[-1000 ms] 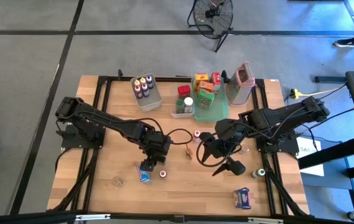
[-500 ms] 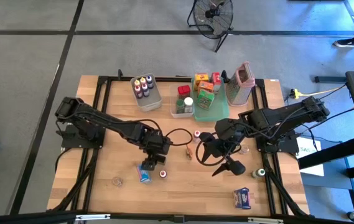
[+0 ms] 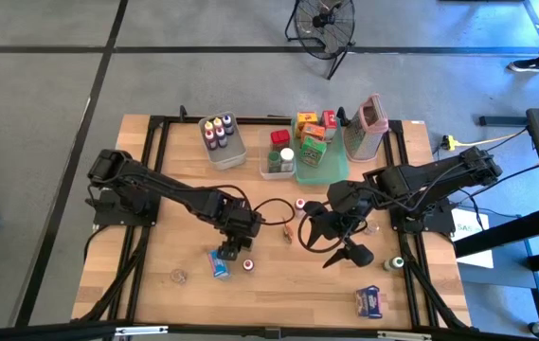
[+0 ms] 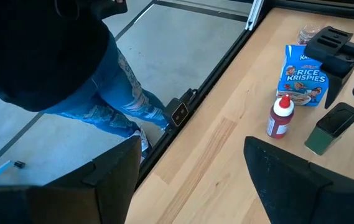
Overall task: Pick & Place Kitchen Items
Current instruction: Put the black seasoning can into the white bin
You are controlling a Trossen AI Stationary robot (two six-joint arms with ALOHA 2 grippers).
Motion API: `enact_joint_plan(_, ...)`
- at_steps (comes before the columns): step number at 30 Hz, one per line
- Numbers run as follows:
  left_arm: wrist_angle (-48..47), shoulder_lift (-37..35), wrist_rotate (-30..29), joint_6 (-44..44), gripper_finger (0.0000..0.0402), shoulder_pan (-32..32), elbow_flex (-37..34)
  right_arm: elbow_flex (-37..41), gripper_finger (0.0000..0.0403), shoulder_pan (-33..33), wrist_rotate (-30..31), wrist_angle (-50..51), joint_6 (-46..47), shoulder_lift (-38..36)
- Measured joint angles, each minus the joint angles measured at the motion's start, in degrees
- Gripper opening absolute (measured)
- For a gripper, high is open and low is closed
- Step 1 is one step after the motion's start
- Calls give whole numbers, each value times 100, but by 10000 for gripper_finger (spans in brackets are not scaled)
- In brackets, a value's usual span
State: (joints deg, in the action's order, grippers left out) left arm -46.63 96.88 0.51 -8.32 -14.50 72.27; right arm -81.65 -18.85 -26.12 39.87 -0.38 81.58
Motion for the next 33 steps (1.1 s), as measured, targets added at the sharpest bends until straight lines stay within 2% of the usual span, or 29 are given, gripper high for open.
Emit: enact_joint_plan(33, 212, 520, 246, 313, 285, 116, 0, 0, 286, 11, 209, 221, -226, 0)
